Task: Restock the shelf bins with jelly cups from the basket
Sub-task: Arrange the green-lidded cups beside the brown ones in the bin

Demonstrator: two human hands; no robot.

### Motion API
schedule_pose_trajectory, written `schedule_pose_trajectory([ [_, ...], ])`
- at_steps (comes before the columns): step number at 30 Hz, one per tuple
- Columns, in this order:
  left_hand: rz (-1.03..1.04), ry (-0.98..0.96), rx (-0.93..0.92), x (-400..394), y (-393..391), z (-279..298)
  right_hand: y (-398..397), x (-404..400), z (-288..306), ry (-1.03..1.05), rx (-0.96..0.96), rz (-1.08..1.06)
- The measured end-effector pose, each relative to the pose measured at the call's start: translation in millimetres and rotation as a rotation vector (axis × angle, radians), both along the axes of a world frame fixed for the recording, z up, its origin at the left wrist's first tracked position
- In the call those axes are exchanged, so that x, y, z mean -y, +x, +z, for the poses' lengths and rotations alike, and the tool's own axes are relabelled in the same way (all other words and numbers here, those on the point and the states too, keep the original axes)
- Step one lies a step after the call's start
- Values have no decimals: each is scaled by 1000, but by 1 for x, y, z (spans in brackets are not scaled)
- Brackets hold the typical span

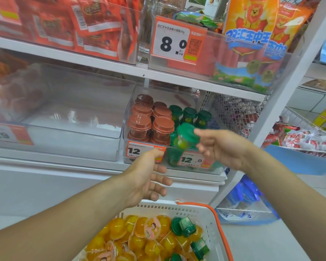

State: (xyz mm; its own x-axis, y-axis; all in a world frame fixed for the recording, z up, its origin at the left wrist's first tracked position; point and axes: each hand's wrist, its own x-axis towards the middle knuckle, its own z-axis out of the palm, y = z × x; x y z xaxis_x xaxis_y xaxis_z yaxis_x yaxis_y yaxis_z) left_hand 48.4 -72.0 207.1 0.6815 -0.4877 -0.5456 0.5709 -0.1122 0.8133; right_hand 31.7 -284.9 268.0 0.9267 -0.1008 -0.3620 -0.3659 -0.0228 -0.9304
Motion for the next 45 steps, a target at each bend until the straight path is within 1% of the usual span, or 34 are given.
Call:
schedule_pose_trajectory([
  [3,-58,59,-3,3,-2,-6,39,15,10,-48,96,-176],
  [5,-83,87,0,6,-3,-9,66,21,3,-96,86,-265],
  [9,-130,129,19,7,0,-16,113,26,-25,-143,-12,-323],
  [14,-115,153,17,2,7,-21,142,23,-45,-192,-36,-370],
  [25,-132,156,12,3,10,-27,156,21,-61,-298,39,-527],
  [33,-139,193,20,4,11,-31,144,24,-56,-455,87,-533],
  [34,-135,198,21,3,12,-32,138,23,-52,-514,123,-539],
  [36,-131,220,27,3,15,-35,116,17,-40,-630,292,-540],
  [38,-132,240,42,3,15,-37,78,-1,-32,-629,535,-526],
  [40,-140,283,91,3,15,-43,32,-25,-36,-558,773,-478],
  [41,-148,318,135,4,15,-49,11,-35,-46,-554,863,-420],
  [42,-171,371,196,4,14,-59,-9,-42,-62,-597,923,-319],
  [43,-210,444,268,5,13,-69,-27,-43,-81,-694,940,-177],
  [44,-255,521,332,5,11,-81,-41,-42,-103,-817,903,5],
  [45,-314,608,386,4,7,-95,-51,-35,-128,-963,822,192],
])
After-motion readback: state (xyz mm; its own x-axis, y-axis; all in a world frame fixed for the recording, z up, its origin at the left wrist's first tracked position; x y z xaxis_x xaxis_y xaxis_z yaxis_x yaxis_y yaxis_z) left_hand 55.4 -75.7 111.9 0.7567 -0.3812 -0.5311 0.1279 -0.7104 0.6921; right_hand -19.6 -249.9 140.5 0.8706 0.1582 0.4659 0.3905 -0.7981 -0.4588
